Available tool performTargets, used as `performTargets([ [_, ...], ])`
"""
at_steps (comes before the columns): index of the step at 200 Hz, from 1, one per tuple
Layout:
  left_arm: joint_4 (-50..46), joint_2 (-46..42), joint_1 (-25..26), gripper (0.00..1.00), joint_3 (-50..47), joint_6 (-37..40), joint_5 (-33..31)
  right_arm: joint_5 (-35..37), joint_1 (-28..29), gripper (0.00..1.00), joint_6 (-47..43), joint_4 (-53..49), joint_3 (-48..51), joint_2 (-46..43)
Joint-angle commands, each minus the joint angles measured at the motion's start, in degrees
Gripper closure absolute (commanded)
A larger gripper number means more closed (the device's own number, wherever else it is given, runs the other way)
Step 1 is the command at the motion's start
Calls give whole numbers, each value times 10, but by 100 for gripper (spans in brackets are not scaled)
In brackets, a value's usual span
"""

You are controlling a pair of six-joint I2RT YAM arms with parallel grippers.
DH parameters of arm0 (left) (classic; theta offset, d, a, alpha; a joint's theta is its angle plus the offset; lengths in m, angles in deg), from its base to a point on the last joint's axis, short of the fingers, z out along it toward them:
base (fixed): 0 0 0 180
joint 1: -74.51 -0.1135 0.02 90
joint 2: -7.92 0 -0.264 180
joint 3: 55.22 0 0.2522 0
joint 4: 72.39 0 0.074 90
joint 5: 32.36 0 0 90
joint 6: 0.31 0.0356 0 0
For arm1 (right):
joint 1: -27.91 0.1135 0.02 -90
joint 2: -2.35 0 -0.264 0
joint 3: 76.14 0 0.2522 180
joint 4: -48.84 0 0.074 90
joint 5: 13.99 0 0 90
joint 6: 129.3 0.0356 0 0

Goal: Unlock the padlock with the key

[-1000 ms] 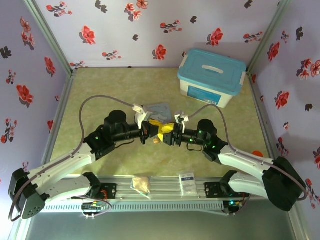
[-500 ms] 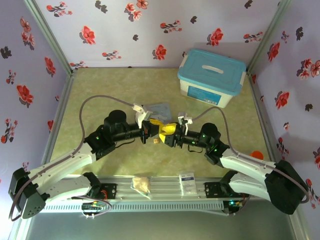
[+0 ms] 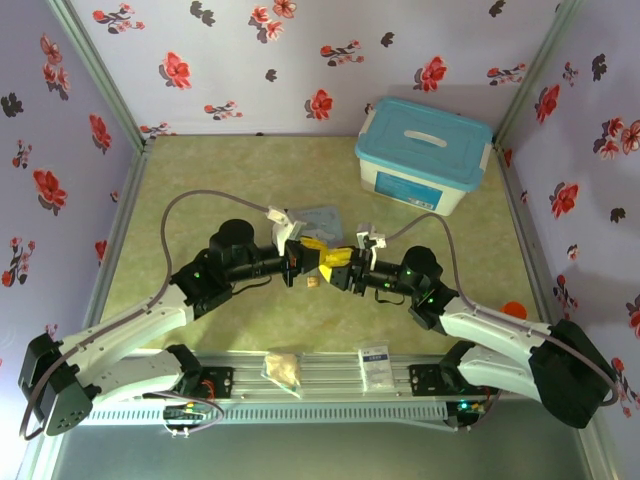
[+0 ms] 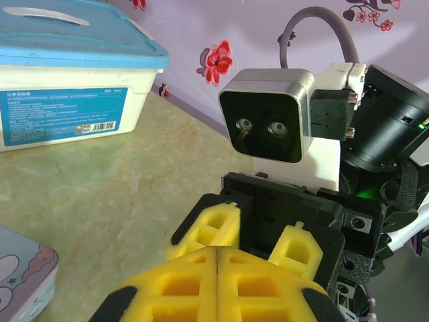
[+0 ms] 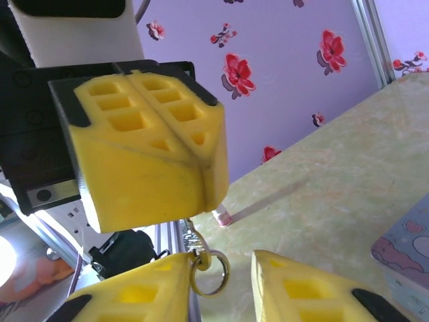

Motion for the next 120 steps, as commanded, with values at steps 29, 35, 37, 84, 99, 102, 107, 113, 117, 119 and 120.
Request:
performTargets([
  [29, 18, 3, 0, 100, 12, -9, 12, 2, 4, 78, -5, 22, 6, -4],
  [35, 19, 3, 0, 100, 11, -9, 12, 2, 4, 78, -5, 22, 5, -4],
  [37, 19, 3, 0, 100, 11, -9, 11, 3, 4, 77, -4, 22, 5, -4],
  [84, 19, 6, 0, 100, 11, -8, 12, 2, 3, 100, -4, 16, 6, -5],
  [99, 19, 6, 0, 95, 11, -9, 7, 10, 3, 100, -6, 15, 11, -6],
  [102, 19, 7, 0, 95, 10, -10, 5, 11, 3, 100, -6, 15, 12, -8],
  [107, 20, 6, 0, 95, 9, -9, 5, 13, 3, 100, -7, 14, 13, -8],
  [113, 21, 5, 0, 94, 8, -9, 3, 14, 3, 100, -7, 14, 15, -9],
  [117, 22, 5, 0, 93, 8, -10, 1, 15, 3, 100, -7, 12, 15, -9],
  [119, 22, 5, 0, 93, 7, -10, 0, 14, 3, 100, -7, 12, 16, -10],
  [120, 22, 5, 0, 92, 7, -10, -1, 15, 3, 100, -8, 12, 16, -10],
])
